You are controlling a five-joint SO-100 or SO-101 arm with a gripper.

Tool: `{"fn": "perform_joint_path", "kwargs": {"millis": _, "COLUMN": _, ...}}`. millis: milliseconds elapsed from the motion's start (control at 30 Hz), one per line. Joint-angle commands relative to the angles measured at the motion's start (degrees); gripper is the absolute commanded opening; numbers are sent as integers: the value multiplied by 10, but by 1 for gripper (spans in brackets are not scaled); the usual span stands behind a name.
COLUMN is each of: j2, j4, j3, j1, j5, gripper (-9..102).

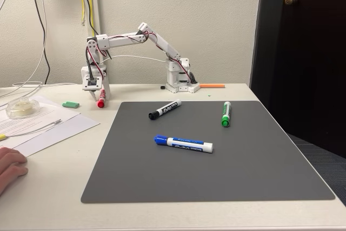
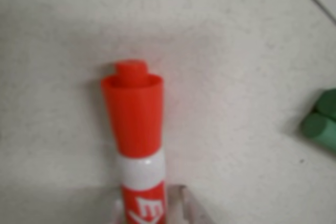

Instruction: Pick up the red marker.

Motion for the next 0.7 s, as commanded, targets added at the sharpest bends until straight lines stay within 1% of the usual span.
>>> {"fn": "perform_joint_path", "kwargs": {"millis": 0, "j2": 12, "j4": 8, "j3": -1, "j1": 1, "j5": 2, "gripper": 11}}
{"fn": "perform_joint_path", "kwargs": {"millis": 267, "j2": 12, "j4": 9, "j3": -1, "j1": -2, "j5": 9, "gripper": 10}}
{"fn": "perform_joint_path", "kwargs": {"millis": 667, "j2": 12, "j4": 20, "j3": -5, "j1": -7, "j5": 21, "gripper": 4}}
